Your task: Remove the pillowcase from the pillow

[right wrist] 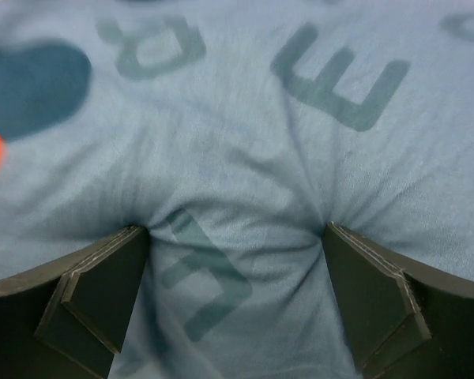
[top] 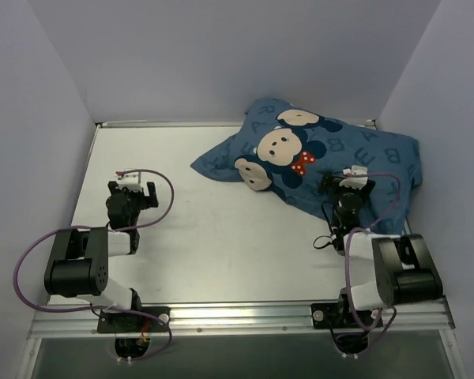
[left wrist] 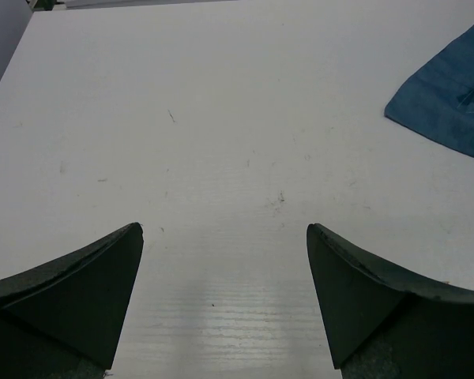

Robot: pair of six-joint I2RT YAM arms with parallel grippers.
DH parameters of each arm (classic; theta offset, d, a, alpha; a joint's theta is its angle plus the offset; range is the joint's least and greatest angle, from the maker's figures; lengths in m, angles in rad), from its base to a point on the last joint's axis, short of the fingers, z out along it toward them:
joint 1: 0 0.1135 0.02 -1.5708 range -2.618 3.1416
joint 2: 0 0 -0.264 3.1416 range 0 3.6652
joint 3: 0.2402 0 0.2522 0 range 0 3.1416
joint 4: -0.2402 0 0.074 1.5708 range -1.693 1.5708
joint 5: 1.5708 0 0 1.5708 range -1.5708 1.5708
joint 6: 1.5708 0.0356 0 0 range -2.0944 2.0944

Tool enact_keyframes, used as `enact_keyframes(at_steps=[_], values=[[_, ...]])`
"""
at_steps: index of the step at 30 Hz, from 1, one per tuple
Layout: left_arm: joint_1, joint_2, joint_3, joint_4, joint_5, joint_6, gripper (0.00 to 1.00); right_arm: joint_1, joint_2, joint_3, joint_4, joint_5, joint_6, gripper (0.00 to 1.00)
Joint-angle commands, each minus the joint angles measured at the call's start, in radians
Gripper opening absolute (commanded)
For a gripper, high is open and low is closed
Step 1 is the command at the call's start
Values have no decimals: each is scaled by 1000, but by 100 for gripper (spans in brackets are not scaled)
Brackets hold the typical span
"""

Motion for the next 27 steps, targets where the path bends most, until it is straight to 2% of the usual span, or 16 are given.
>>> enact_keyframes(at_steps=[1,4,6,10,11,12,13,14,15,17,19,22,23,25,26,27], values=[[-4,0,27,39,2,-6,94,10,-234,140,-366,4,65,100],[-4,3,27,42,1,-6,94,11,-305,361,-713,-53,111,98],[-4,6,27,46,2,-6,94,13,-295,479,-870,-50,175,97],[11,-37,43,13,31,-12,94,8,-140,825,-1307,-29,232,97],[18,-52,72,-121,31,-13,94,8,-103,877,-1370,-38,235,98],[53,-63,190,-238,74,-50,94,8,-69,923,-1488,-52,232,97],[74,-51,303,-433,137,-5,94,8,-5,961,-1532,-68,226,97],[85,-16,438,-868,189,52,94,8,26,1013,-1561,-90,220,97],[88,22,661,-1020,249,92,94,8,53,1030,-1589,-120,217,97],[88,111,805,-1320,281,157,94,8,133,1063,-1642,-153,216,97],[85,121,905,-1415,361,187,94,10,220,1089,-1698,-179,214,96],[71,81,953,-1518,447,207,94,27,339,1155,-1788,-232,202,81],[53,72,967,-1575,452,217,94,40,362,1173,-1810,-258,182,64],[36,52,996,-1638,452,247,94,117,389,1216,-1845,-349,153,41],[27,49,1037,-1711,455,261,94,151,390,1231,-1851,-375,136,25],[25,47,1059,-1750,467,276,94,186,383,1276,-1874,-409,107,18]])
